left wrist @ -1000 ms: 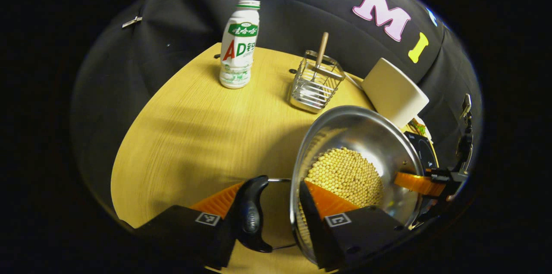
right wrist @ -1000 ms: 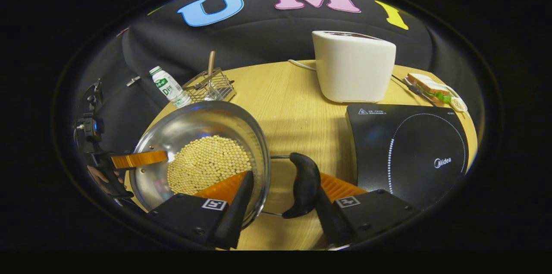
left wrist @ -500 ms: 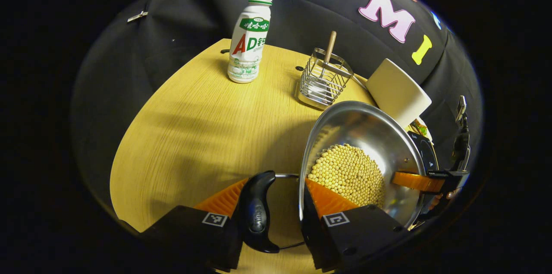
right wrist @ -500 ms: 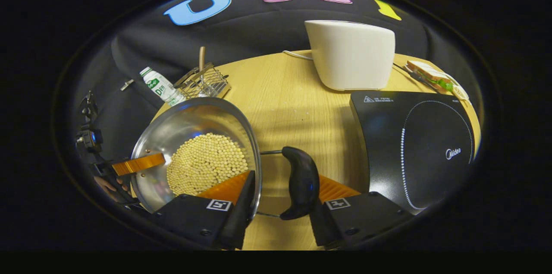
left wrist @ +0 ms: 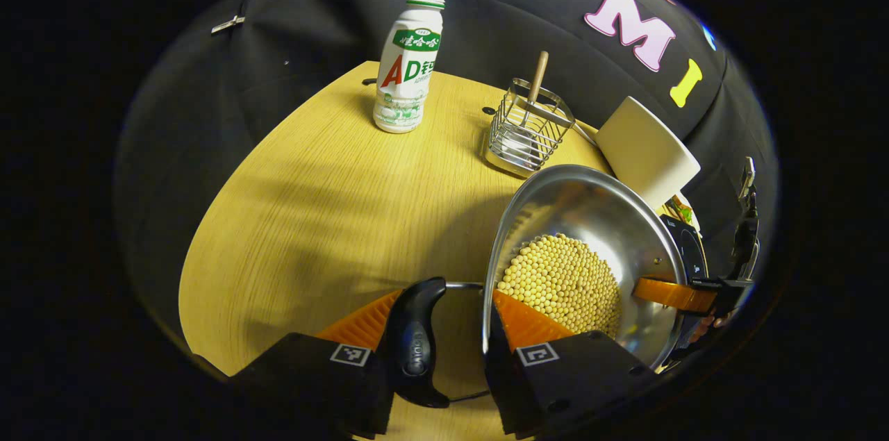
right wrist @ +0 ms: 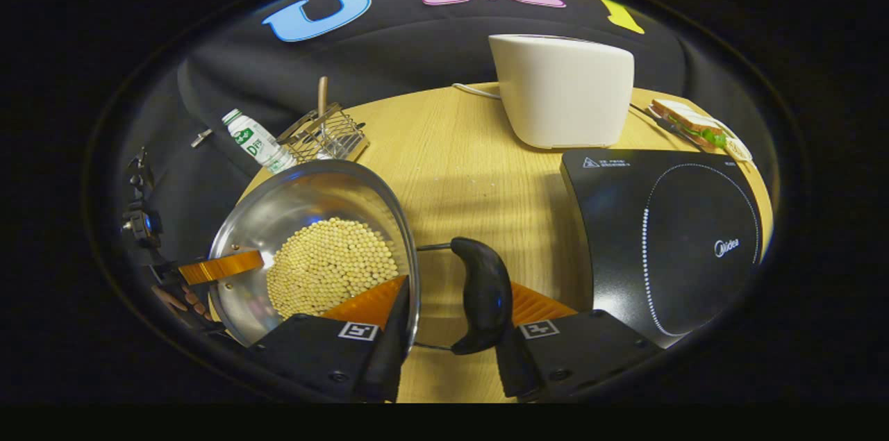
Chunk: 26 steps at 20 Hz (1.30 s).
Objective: First push the handle of the pot to place it horizontally, then grasp the pot with both hands and set it on the induction cooktop.
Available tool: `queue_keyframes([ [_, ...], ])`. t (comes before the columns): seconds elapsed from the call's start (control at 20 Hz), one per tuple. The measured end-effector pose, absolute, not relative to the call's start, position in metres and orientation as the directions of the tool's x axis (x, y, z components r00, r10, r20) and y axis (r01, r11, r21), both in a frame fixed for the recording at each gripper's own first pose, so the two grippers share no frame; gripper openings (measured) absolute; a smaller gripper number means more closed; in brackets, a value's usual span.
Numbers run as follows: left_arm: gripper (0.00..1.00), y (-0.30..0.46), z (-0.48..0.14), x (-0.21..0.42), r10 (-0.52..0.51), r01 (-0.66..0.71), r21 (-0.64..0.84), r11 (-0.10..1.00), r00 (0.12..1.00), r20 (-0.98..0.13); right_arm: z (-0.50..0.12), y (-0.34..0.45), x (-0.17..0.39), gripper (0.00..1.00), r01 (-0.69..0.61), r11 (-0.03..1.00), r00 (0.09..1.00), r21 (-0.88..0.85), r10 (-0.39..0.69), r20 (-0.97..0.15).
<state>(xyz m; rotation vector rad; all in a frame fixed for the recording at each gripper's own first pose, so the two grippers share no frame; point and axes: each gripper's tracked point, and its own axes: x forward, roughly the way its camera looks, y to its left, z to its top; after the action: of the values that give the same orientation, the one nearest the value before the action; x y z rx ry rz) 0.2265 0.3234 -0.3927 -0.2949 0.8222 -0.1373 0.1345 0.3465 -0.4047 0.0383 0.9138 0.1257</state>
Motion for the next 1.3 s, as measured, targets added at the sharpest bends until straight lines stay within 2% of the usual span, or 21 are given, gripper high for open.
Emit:
queue_keyframes([
  [0.35,0.60,0.319,-0.375,0.211,-0.227,-0.020,-0.329,0.944,0.684,-0.693,-0.377,0.347,0.130,0.58,-0.121,0.988,0.632,0.091,0.147,-0.761],
  [0.4,0.60,0.319,-0.369,0.209,-0.225,-0.013,-0.321,0.947,0.687,-0.691,-0.373,0.346,0.128,0.54,-0.122,0.988,0.633,0.096,0.151,-0.759],
  [0.6,0.60,0.305,-0.346,0.204,-0.222,0.007,-0.303,0.953,0.696,-0.683,-0.352,0.333,0.121,0.58,-0.113,0.988,0.645,0.109,0.157,-0.748],
  [0.65,0.60,0.299,-0.340,0.203,-0.225,0.015,-0.301,0.954,0.698,-0.680,-0.346,0.328,0.120,0.54,-0.110,0.988,0.648,0.112,0.156,-0.745],
  [0.7,0.60,0.293,-0.335,0.203,-0.227,0.020,-0.299,0.954,0.700,-0.677,-0.340,0.321,0.119,0.58,-0.106,0.988,0.654,0.113,0.155,-0.740],
  [1.3,0.60,0.193,-0.286,0.200,-0.255,0.075,-0.288,0.955,0.706,-0.661,-0.282,0.224,0.115,0.58,-0.062,0.990,0.696,0.128,0.135,-0.706],
])
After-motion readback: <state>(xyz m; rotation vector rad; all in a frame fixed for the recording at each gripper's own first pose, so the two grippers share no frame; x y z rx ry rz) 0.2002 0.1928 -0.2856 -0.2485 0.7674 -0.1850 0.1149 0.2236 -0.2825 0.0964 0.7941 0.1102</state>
